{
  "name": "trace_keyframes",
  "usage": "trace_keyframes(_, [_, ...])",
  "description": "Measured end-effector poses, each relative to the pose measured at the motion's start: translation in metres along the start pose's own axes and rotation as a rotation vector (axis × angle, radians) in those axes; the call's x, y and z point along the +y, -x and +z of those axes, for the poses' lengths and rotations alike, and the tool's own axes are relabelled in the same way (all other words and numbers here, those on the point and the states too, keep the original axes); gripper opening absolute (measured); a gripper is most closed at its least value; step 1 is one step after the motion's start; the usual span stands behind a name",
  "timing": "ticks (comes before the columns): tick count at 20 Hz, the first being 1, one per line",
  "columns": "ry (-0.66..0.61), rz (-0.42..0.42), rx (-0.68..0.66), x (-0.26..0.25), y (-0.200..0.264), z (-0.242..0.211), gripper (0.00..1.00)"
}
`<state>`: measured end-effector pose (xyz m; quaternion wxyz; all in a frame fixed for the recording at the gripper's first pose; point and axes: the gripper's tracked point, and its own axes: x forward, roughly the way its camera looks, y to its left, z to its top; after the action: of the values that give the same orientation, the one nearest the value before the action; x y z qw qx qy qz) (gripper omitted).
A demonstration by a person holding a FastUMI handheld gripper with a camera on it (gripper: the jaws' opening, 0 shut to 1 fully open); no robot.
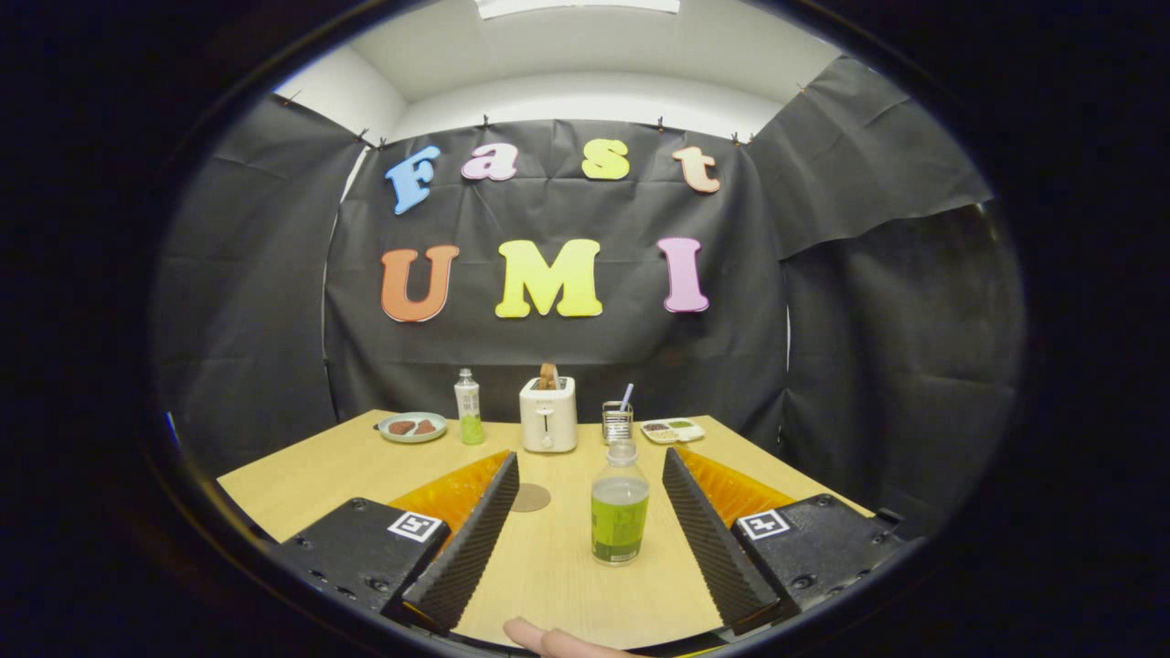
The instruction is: Take the bottle from table, then pour the juice into the cup, finally place the bottle on the coaster
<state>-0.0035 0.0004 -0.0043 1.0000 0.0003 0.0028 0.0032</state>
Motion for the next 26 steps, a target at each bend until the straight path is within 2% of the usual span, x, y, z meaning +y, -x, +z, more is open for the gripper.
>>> trace_keyframes(7, [0.007,0.001,0.01,0.0,-0.006,-0.009,1.0])
trace_keyframes(10, [0.009,0.042,0.011,0.004,-0.014,-0.019,1.0])
trace_keyframes(18, [0.026,0.014,0.084,-0.016,-0.058,-0.072,1.0])
trace_keyframes(24, [0.011,-0.005,0.126,-0.03,-0.087,-0.092,1.0])
trace_keyframes(26, [0.022,0.012,0.13,-0.029,-0.099,-0.095,1.0])
